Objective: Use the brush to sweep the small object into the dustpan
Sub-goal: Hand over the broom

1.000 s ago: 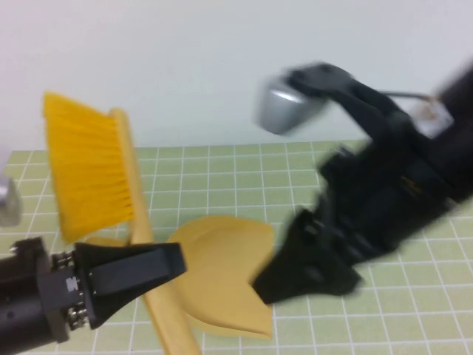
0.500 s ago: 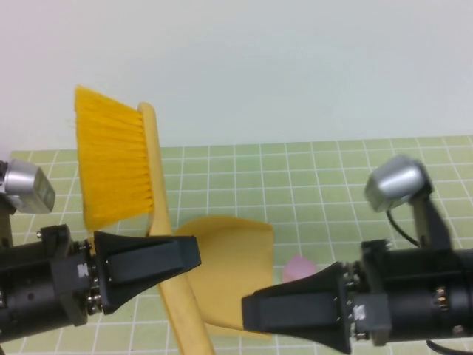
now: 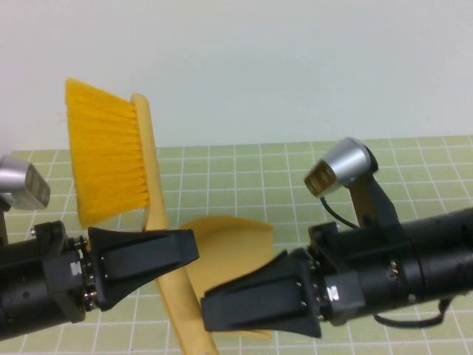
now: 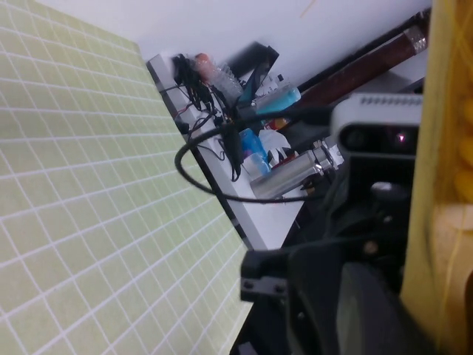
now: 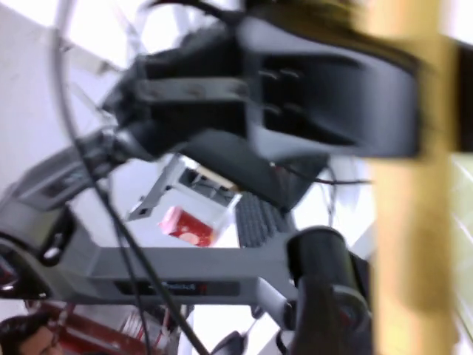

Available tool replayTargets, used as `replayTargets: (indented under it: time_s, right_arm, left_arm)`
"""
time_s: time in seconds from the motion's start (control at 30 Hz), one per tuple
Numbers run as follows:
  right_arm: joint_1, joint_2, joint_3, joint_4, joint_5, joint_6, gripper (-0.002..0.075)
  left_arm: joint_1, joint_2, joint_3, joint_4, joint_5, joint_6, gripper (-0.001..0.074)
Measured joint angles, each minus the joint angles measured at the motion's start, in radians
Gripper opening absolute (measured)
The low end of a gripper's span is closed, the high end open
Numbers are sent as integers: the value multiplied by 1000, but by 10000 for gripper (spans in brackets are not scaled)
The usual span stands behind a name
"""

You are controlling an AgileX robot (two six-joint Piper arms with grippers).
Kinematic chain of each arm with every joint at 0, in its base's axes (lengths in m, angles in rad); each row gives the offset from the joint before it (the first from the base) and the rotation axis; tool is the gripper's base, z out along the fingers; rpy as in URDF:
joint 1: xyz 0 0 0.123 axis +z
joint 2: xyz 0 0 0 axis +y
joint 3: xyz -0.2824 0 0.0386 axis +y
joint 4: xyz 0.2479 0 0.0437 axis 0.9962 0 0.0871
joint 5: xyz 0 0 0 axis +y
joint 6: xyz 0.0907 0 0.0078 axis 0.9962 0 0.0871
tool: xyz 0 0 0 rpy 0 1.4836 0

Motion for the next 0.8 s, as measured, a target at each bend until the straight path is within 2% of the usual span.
replayTargets:
  time_s: [0.4,0.5,0.57,0.6,0.63,0.8]
  right_arm:
    - [112,107,-74,0,-50,-21,428]
    - [112,109,-74,0,-45,-24,338]
    - [112,109,-74,0,-45,-26,228]
    - [112,109,-74,0,-39,-40,200]
    - [112,109,-74,0,-37,-51,180]
    - [112,109,-75,-2,-39,-51,175]
  left_arm:
    - [0,0,0,-8,0,23,150]
    - [0,0,0,-8,0,44,150]
    - [0,0,0,-8,2,51,150]
    - [0,0,0,-10,4,45,150]
    - [0,0,0,-12,11,41,150]
    - [0,2,0,-15,17,63,162]
